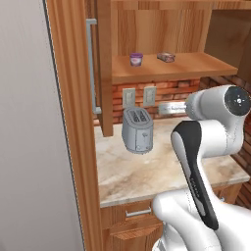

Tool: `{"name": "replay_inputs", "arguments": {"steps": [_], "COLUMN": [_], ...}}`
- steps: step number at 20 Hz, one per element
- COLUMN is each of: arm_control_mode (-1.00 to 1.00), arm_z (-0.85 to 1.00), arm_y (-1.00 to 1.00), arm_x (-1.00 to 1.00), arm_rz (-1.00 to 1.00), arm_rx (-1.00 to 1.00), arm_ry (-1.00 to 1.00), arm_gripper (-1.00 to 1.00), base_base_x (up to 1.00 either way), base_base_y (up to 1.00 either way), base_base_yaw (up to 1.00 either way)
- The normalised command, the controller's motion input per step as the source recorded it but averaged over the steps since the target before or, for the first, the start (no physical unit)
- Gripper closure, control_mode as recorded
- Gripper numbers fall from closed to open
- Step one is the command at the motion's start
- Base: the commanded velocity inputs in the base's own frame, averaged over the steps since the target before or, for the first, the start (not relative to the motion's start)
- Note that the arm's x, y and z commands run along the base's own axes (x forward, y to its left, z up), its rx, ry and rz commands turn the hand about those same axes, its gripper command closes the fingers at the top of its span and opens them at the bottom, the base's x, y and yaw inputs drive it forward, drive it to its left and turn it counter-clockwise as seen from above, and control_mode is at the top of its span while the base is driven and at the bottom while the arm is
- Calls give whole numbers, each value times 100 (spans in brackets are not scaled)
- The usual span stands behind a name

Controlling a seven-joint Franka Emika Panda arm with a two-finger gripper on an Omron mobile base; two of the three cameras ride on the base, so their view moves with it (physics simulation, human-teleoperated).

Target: Pick the avocado and bread from the counter and place them on the plate. Then pick the jam from the cabinet and place it next to the plate. Lastly close the cabinet door.

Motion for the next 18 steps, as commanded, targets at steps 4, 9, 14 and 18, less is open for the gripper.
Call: {"name": "replay_inputs", "arguments": {"steps": [4, 9, 14, 18], "arm_control_mode": [-100, -100, -100, -100], "arm_z": [44, 38, 30, 23], "arm_y": [0, 0, 0, 0], "arm_x": [0, 0, 0, 0], "arm_rz": [-2, -1, 0, 0], "arm_rx": [0, 0, 0, 0], "arm_ry": [0, 0, -2, -1], "arm_gripper": [-100, -100, -100, -100], "base_base_x": [0, 0, 0, 0], "base_base_y": [0, 0, 0, 0], "base_base_yaw": [0, 0, 0, 0]}}
